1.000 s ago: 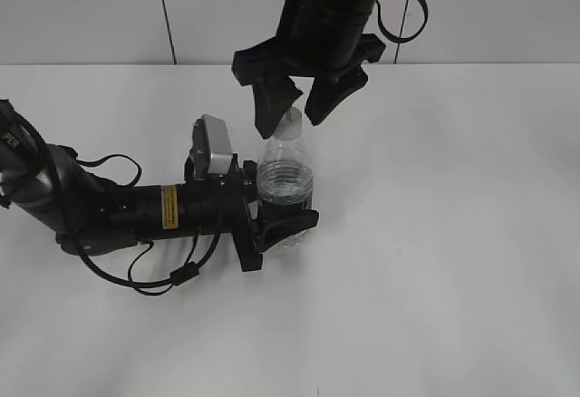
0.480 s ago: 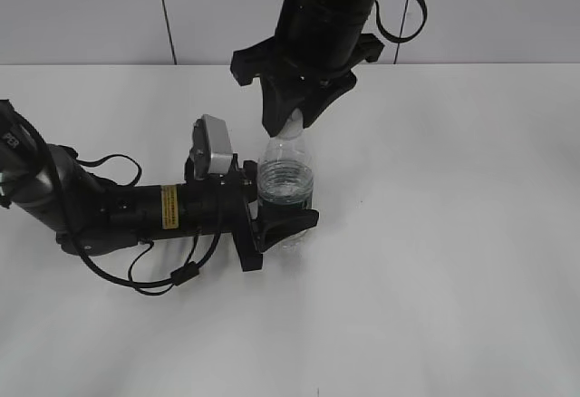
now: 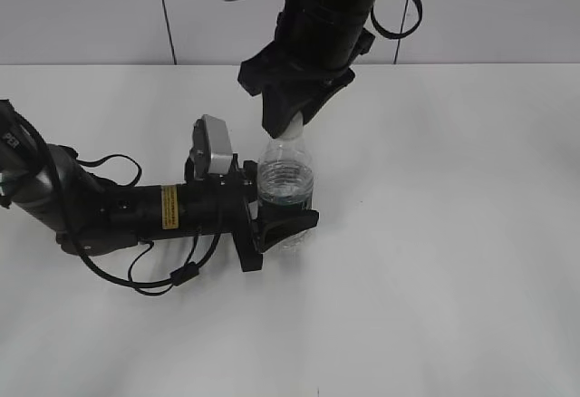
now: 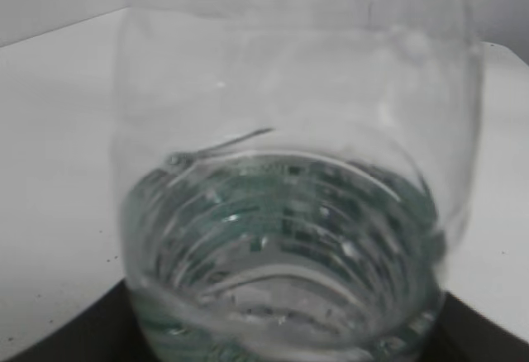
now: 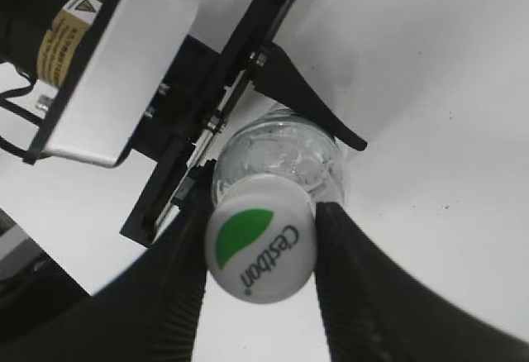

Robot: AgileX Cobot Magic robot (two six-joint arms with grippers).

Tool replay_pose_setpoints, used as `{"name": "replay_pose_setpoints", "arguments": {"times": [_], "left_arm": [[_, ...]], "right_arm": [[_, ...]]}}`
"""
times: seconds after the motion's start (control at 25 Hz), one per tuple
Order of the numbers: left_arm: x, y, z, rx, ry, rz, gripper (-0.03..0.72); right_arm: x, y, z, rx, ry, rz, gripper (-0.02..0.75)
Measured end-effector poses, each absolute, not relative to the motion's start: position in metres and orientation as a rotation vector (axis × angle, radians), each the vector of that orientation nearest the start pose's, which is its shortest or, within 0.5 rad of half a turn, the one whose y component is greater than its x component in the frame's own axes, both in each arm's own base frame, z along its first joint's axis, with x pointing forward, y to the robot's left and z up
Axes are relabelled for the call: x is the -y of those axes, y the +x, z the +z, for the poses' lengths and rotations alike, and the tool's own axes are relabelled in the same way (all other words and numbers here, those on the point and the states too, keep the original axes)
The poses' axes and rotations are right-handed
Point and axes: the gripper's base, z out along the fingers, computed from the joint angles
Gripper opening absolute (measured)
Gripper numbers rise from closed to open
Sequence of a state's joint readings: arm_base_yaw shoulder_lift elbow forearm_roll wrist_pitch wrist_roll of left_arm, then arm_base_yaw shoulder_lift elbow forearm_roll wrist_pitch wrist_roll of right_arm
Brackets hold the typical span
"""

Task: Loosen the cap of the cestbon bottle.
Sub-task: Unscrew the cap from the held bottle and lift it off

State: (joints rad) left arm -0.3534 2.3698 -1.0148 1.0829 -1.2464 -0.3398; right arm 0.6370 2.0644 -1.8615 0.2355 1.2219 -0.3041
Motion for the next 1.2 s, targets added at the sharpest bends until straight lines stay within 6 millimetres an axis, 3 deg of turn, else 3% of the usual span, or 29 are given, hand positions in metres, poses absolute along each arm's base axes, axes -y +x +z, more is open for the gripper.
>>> {"name": "replay_pose_setpoints", "arguments": {"times": [0.6, 1.2], "left_arm": [[0.2004, 0.3228, 0.0437, -1.481, 1.133, -1.031, 0.411], [0.2004, 0.3225, 0.0437, -1.477, 1.139, -1.029, 0.411]], "right_arm": [[-0.2784, 0.3423, 0.2602, -2.381, -1.637, 0.341, 0.3], [-0.2786, 0.3423, 0.2605, -1.825, -2.181, 0.237, 0.299]]}}
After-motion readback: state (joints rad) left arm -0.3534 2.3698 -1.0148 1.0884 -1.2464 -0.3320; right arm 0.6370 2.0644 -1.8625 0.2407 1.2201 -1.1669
